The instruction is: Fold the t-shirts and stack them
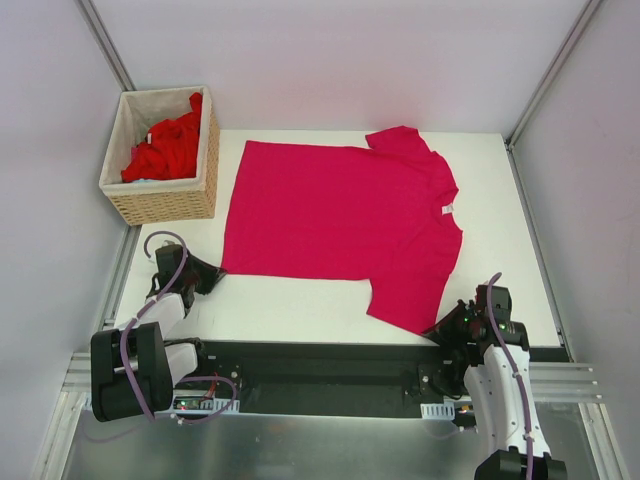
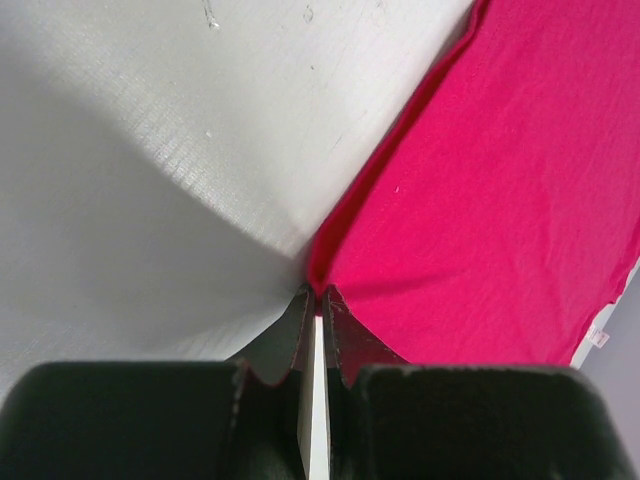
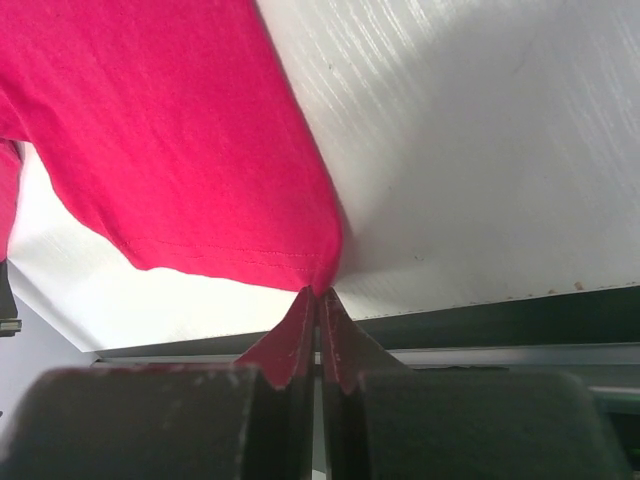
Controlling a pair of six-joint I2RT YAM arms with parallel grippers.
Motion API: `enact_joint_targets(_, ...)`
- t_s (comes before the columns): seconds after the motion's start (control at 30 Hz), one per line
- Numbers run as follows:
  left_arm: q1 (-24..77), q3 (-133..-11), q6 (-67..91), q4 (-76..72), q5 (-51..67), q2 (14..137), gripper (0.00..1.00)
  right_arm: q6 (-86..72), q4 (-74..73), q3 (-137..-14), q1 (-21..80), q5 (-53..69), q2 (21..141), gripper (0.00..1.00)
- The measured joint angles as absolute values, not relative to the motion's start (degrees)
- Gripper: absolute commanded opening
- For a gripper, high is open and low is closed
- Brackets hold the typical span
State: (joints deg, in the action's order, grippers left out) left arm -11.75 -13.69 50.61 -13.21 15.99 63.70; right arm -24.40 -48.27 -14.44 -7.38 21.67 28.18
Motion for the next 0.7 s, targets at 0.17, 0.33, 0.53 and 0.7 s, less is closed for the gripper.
enact_joint_targets(0.17,-11.7,-13.7,50.6,-13.0,16.0,63.6,0.00,-24.4,-48.3,-14.4,-7.4,21.3,27.6,0.01)
enact_joint_targets(0.33,-11.7,-14.4,50.6,-11.1,16.1,63.1,0.00,-24.4,-48.5,-17.6,-7.4,20.0,27.3,0.01)
enact_joint_targets(0.53,-11.7,-16.2,50.6,-6.9,16.4,58.8,0.00,-24.4,-44.4,-26.7,-7.4,19.3,30.2,0.01)
enact_joint_targets(0.7,-11.7,-21.0,50.6,-3.9,16.7,57.3,0.00,-24.0,-38.8,-32.1,-7.4,18.8,36.4,0.01)
